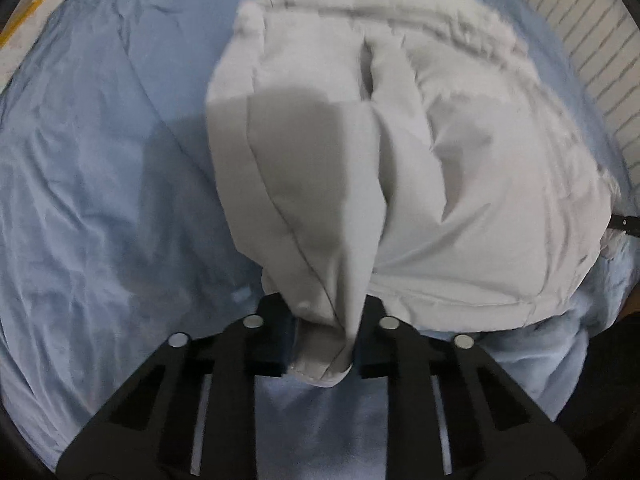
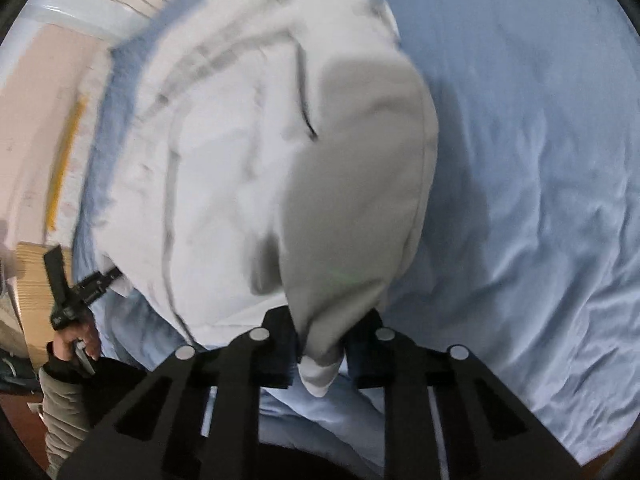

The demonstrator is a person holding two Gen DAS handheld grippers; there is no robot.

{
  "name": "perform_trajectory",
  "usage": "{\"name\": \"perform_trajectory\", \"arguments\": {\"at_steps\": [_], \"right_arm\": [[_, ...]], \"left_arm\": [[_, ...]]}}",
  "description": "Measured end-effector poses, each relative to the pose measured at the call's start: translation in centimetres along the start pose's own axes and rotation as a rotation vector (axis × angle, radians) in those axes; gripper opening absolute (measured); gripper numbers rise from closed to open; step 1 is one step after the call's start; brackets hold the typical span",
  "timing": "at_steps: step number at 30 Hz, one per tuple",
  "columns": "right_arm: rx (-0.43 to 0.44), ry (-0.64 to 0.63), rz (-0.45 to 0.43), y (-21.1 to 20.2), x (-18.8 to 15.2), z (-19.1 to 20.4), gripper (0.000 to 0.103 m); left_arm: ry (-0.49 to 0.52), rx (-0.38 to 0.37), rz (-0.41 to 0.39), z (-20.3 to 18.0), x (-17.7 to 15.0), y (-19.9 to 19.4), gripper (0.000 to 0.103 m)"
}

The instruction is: Fold large clothes

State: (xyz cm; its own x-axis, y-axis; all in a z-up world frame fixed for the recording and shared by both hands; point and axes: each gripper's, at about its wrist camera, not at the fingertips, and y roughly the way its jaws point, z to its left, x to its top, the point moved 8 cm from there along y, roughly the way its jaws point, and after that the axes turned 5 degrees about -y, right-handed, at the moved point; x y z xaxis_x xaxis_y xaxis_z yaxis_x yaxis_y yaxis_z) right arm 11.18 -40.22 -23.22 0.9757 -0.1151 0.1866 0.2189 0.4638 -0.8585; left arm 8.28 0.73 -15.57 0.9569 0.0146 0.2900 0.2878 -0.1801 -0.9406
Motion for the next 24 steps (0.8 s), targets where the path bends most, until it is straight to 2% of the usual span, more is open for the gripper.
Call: {"name": "perform_trajectory", "arguments": {"at_steps": [1, 3, 4, 5, 7, 8, 10, 12, 15, 16, 20, 24], "right_arm": [[-0.001, -0.026, -0.06, -1.2, 0.5, 0.8, 0.017], [-0.049, -0.066, -0.166, -3.3, 1.0, 2.0, 0.016], [-0.083, -0.094, -0.255, -5.5, 1.0, 2.4, 0.016], [-0.089, -0.113, -0.34, -7.4, 1.2, 3.2, 0.016], [-0.078, -0.118, -0.455, -10.2, 0.7, 3.9, 0.016], [-0.087, -0.13, -0.52, -11.8, 0.5, 4.2, 0.016], [-0.114, -0.157, -0.639, -15.1, -0.1, 4.3, 0.016], [-0.064, -0.126, -0.72, -18.2, -0.3, 3.6, 0.016], [0.01, -0.087, -0.794, -21.2, -1.7, 2.6, 0.015], [0.034, -0.079, -0.81, -22.1, -2.5, 2.9, 0.015], [0.082, -0.074, -0.846, -24.3, -5.2, 3.3, 0.015], [0.121, -0.056, -0.885, -26.4, -7.1, 3.7, 0.015]], "left_arm": [[-0.008, -0.007, -0.028, -0.1, 0.7, -0.7, 0.017], [-0.009, -0.039, -0.138, -0.8, 1.5, -3.6, 0.015], [-0.001, -0.076, -0.223, -1.3, 1.9, -5.6, 0.015], [0.008, -0.098, -0.285, -1.4, 2.0, -7.2, 0.014], [0.021, -0.127, -0.397, -0.5, 2.7, -10.8, 0.014], [0.022, -0.146, -0.457, -0.6, 2.4, -12.8, 0.014], [0.014, -0.172, -0.52, -1.2, 1.6, -15.2, 0.014], [0.028, -0.196, -0.591, -2.2, -0.3, -18.3, 0.013], [0.025, -0.237, -0.642, -3.0, -2.7, -21.7, 0.013], [0.022, -0.249, -0.647, -2.1, -3.8, -23.2, 0.013], [-0.033, -0.329, -0.649, -2.4, -5.6, -27.0, 0.012], [-0.054, -0.369, -0.648, -2.9, -7.2, -29.3, 0.012]]}}
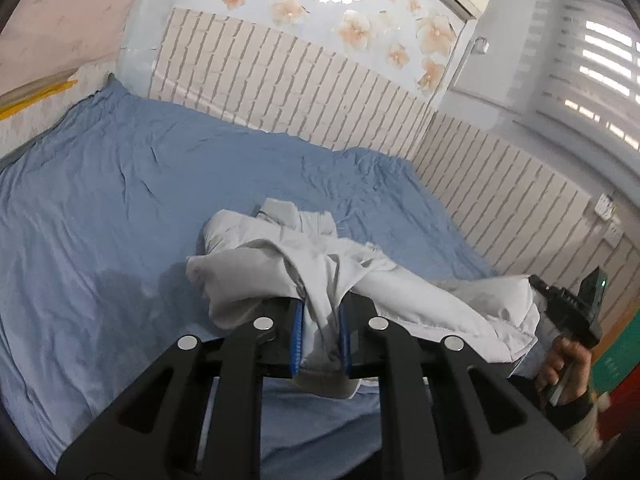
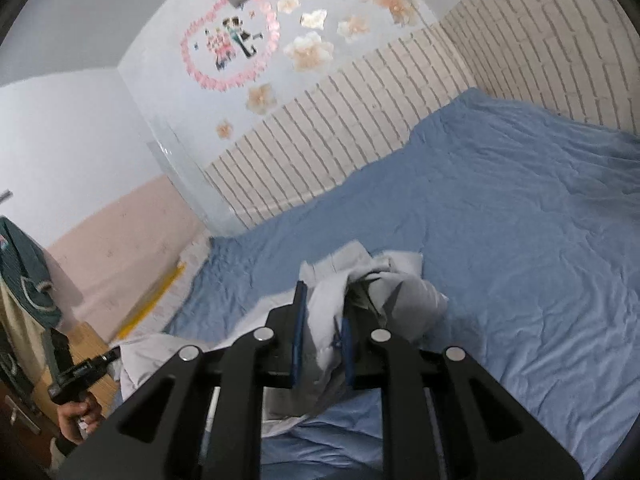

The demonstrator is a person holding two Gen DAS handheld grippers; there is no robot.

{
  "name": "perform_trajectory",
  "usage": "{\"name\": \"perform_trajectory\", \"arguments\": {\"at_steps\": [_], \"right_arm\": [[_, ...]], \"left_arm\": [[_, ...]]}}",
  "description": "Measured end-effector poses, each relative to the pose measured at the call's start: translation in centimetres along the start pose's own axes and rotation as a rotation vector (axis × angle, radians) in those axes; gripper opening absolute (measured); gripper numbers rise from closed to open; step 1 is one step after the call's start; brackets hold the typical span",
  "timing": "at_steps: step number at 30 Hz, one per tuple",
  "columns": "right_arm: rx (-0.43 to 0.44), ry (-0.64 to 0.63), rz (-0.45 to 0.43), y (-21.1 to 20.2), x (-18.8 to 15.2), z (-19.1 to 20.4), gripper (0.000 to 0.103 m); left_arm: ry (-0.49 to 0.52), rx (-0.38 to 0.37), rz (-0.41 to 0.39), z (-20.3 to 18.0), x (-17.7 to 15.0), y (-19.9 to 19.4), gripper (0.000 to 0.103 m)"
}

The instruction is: Fold large clothes

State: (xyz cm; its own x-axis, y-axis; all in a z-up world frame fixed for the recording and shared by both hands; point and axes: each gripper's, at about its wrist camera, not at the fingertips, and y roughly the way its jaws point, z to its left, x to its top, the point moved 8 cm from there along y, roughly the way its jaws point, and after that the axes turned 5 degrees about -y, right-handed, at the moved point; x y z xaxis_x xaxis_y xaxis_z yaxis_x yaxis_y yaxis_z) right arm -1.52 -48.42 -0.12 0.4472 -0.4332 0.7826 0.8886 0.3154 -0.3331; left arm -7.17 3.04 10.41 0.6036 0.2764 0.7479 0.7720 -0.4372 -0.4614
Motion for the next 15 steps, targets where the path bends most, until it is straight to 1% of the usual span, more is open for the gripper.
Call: {"name": "perform_trajectory", "arguments": {"at_steps": [1, 3, 5, 6, 7, 8, 9, 10, 11, 12, 13, 15], "right_arm": [[0.005, 0.003, -0.008, -0.5, 0.3, 0.2, 0.015], [0.007, -0.006, -0.01, -0.4, 0.8, 0.6, 0.015], [-0.004, -0.038, -0.005, 0.3, 1.6, 0.9, 0.015], [-0.005, -0.05, -0.003, 1.2, 2.1, 0.9, 0.015], [-0.008, -0.048, 0.002, 1.9, 2.5, 0.8, 0.015], [-0.009, -0.042, 0.008, 2.5, 2.8, 0.5, 0.015], [-0.011, -0.035, 0.021, 3.9, 3.3, 0.4, 0.015], [-0.017, -0.033, 0.028, 4.3, 3.6, 0.1, 0.015], [-0.028, -0.027, 0.037, 5.4, 3.8, -0.3, 0.015], [-0.036, -0.02, 0.045, 6.7, 4.1, -0.6, 0.015], [-0.047, -0.007, 0.055, 8.2, 4.6, -1.1, 0.015], [-0.061, 0.026, 0.066, 11.1, 5.5, -2.1, 0.015]], "left_arm": [[-0.002, -0.009, -0.001, -0.3, 0.1, -0.7, 0.012], [-0.027, -0.022, 0.004, 0.0, 1.2, -1.1, 0.012], [-0.048, -0.031, 0.012, -0.1, 1.8, 0.9, 0.012], [-0.052, -0.02, 0.009, 0.2, 2.4, 1.8, 0.012], [-0.058, -0.012, 0.006, 0.7, 2.2, 1.3, 0.012], [-0.069, -0.006, 0.0, 1.6, 3.0, 2.2, 0.012], [-0.082, 0.002, 0.001, 1.9, 3.3, 3.6, 0.012], [-0.1, 0.014, 0.011, 2.8, 3.9, 4.8, 0.012], [-0.108, 0.021, 0.019, 2.4, 4.3, 7.3, 0.012], [-0.114, 0.033, 0.027, 3.0, 4.7, 8.7, 0.012], [-0.105, 0.053, 0.048, 3.4, 5.1, 10.3, 0.012], [-0.099, 0.071, 0.05, 4.0, 5.7, 12.1, 0.013]]}}
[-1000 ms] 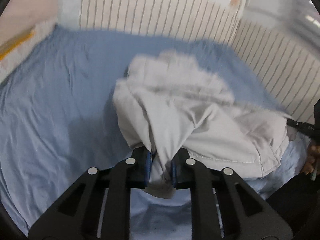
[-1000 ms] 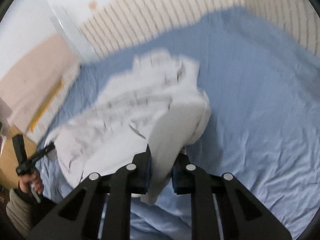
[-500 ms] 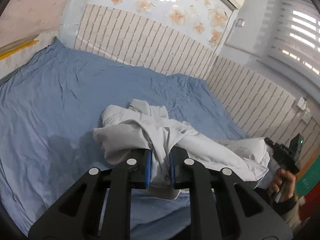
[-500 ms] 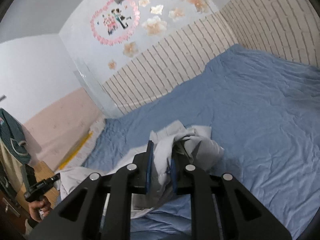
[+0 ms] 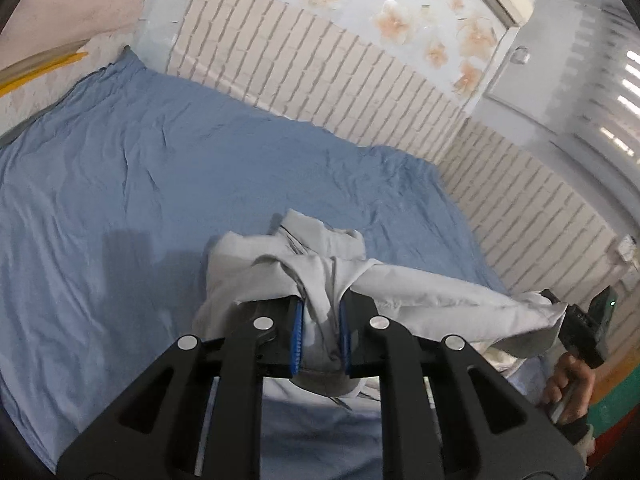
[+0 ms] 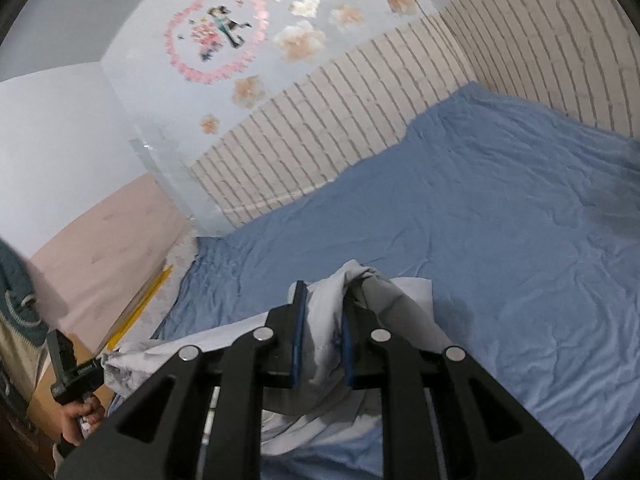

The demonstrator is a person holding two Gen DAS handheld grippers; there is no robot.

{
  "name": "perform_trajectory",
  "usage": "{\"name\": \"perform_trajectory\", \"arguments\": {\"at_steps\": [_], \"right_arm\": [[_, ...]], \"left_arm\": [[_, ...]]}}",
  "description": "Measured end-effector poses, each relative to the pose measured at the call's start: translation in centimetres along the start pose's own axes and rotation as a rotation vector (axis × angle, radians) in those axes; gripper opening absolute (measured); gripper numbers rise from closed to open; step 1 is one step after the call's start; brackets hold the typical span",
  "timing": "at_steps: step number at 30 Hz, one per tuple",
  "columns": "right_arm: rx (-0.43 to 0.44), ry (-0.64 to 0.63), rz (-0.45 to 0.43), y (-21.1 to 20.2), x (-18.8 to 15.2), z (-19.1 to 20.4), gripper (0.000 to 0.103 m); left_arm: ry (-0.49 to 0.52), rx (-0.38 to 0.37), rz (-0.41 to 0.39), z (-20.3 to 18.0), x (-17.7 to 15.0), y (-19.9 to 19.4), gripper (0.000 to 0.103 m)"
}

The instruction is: Fold large clothes

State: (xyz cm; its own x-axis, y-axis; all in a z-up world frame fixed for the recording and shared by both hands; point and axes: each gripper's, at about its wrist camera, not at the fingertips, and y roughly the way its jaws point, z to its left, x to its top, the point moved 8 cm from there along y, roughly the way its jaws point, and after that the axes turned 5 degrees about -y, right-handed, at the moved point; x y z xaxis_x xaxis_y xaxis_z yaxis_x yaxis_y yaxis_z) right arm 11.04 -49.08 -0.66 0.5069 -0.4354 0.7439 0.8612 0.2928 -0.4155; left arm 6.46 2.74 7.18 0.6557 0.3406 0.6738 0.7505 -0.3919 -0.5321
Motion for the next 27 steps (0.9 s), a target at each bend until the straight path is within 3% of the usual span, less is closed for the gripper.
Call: {"name": "perform_trajectory", "arguments": {"at_steps": [5, 10, 11, 13, 14, 15, 16, 17, 18, 20, 22, 24, 25, 27], "right_arm": [[-0.045, 0.034, 0.053, 7.2, 2.5, -1.5, 0.016], [-0.138, 0.068, 0.162, 15.8, 3.0, -4.7, 0.017], [-0.15, 0.08, 0.18, 17.6, 2.9, -5.5, 0.017], [-0.143, 0.106, 0.19, 20.6, 2.3, -6.8, 0.022], [-0.137, 0.107, 0.187, 21.4, 2.0, -7.1, 0.028], [-0.141, 0.096, 0.183, 22.7, 1.3, -7.7, 0.036], [-0.163, 0.076, 0.186, 23.3, 0.7, -8.1, 0.041], [-0.198, 0.045, 0.19, 23.8, 0.2, -8.5, 0.054], [-0.225, 0.016, 0.185, 24.1, 0.2, -8.7, 0.075], [-0.211, -0.026, 0.142, 23.7, 1.5, -8.7, 0.098], [-0.217, -0.038, 0.044, 21.7, 3.5, -8.3, 0.099], [-0.177, -0.05, -0.047, 19.3, 5.1, -7.0, 0.101], [-0.124, -0.082, -0.058, 18.3, 5.3, -5.5, 0.101], [-0.033, -0.187, 0.027, 18.1, 3.6, -2.5, 0.101]], "left_arm": [[-0.008, 0.048, 0.033, 1.7, 3.5, 5.8, 0.014], [-0.088, 0.076, 0.147, 5.9, 6.2, 14.6, 0.022], [-0.108, 0.076, 0.158, 6.3, 6.3, 16.2, 0.025], [-0.133, 0.06, 0.154, 7.9, 6.4, 18.7, 0.042], [-0.142, 0.057, 0.135, 8.2, 6.1, 19.6, 0.064], [-0.147, 0.056, 0.119, 9.0, 5.7, 20.1, 0.077], [-0.141, 0.056, 0.112, 9.4, 5.3, 20.5, 0.082], [-0.118, 0.083, 0.1, 10.1, 4.9, 21.0, 0.088], [-0.11, 0.12, 0.096, 11.0, 4.6, 21.5, 0.088], [-0.15, 0.165, 0.059, 12.4, 5.5, 21.5, 0.092], [-0.181, 0.162, -0.031, 12.7, 7.4, 20.0, 0.095], [-0.136, 0.164, -0.135, 11.6, 9.4, 17.1, 0.096], [-0.085, 0.156, -0.179, 10.3, 10.2, 15.5, 0.097], [0.004, 0.116, -0.171, 7.4, 10.1, 14.3, 0.1]]}}
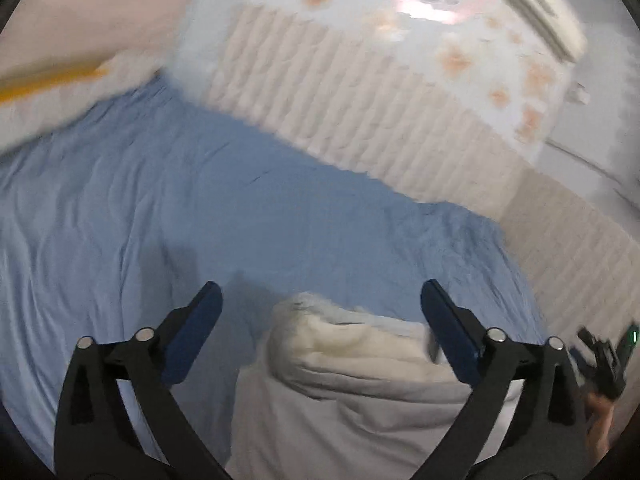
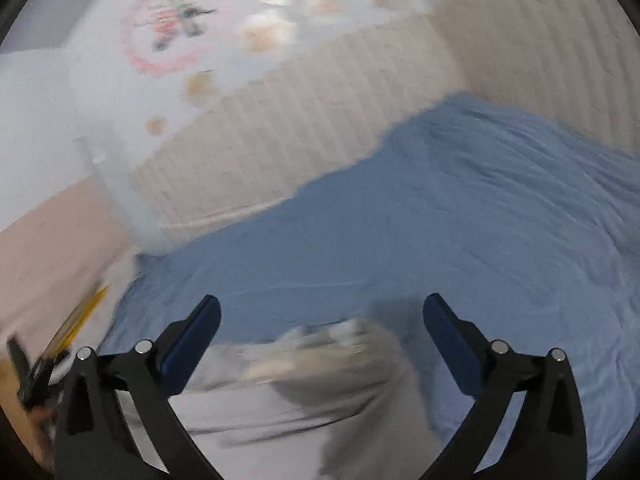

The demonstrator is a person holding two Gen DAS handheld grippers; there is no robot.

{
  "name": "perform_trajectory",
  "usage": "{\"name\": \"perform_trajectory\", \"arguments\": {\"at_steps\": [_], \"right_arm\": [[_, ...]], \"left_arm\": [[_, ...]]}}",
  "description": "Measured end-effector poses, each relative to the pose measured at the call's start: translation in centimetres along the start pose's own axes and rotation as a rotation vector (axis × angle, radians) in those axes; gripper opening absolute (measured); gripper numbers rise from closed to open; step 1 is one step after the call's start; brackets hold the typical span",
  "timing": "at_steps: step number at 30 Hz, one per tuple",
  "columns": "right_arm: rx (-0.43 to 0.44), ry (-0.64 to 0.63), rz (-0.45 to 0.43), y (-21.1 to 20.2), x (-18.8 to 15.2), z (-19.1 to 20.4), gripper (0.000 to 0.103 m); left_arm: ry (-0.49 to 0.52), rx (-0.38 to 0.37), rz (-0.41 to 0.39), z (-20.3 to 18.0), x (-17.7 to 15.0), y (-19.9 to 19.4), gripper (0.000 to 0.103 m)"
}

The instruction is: Fold large clothes

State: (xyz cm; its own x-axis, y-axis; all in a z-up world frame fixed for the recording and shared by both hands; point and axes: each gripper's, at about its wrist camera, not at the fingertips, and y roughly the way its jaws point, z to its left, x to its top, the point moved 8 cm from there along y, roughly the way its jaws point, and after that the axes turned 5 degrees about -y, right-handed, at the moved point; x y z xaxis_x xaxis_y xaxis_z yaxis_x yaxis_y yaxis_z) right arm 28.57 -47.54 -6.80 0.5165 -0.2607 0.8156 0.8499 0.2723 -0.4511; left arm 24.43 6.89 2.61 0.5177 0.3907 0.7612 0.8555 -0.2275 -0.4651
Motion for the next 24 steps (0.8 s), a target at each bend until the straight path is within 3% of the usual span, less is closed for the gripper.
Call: {"name": "perform_trajectory", "arguments": {"at_steps": [2, 5, 7, 9, 12, 16, 18, 20, 24], "right_arm": [[-0.002, -0.129, 0.113, 0.4, -2.5, 2.4, 0.101], [-0.07, -0.31, 0.301, 1.9, -7.0, 5.3, 0.101], [-0.067, -0.317, 0.344, 2.8, -8.3, 6.4, 0.101], [-0.06, -0.275, 0.381, 4.0, -9.2, 6.7, 0.101], [-0.078, -0.204, 0.415, 6.8, -10.4, 5.5, 0.101], [-0.11, -0.207, 0.366, 9.7, -9.8, 5.1, 0.101], [-0.108, -0.207, 0.347, 10.8, -9.3, 5.1, 0.101], [-0.117, -0.164, 0.334, 12.2, -8.9, 4.2, 0.101], [-0.121, -0.101, 0.336, 15.6, -7.8, 2.6, 0.101]], "left_arm": [[0.12, -0.028, 0.094, -3.5, -1.9, 0.1, 0.1], [0.315, -0.032, 0.275, -6.5, -8.4, 0.6, 0.1], [0.387, -0.048, 0.364, -7.4, -11.7, 1.4, 0.099], [0.425, -0.003, 0.394, -7.4, -13.7, 3.6, 0.099], [0.321, 0.049, 0.387, -5.6, -13.2, 6.6, 0.099], [0.133, 0.076, 0.3, -2.5, -9.4, 9.4, 0.1], [0.115, 0.082, 0.283, -1.6, -8.7, 10.6, 0.1], [0.105, 0.139, 0.272, 0.6, -8.0, 12.3, 0.1], [0.01, 0.142, 0.261, 2.5, -7.6, 15.0, 0.1]]}}
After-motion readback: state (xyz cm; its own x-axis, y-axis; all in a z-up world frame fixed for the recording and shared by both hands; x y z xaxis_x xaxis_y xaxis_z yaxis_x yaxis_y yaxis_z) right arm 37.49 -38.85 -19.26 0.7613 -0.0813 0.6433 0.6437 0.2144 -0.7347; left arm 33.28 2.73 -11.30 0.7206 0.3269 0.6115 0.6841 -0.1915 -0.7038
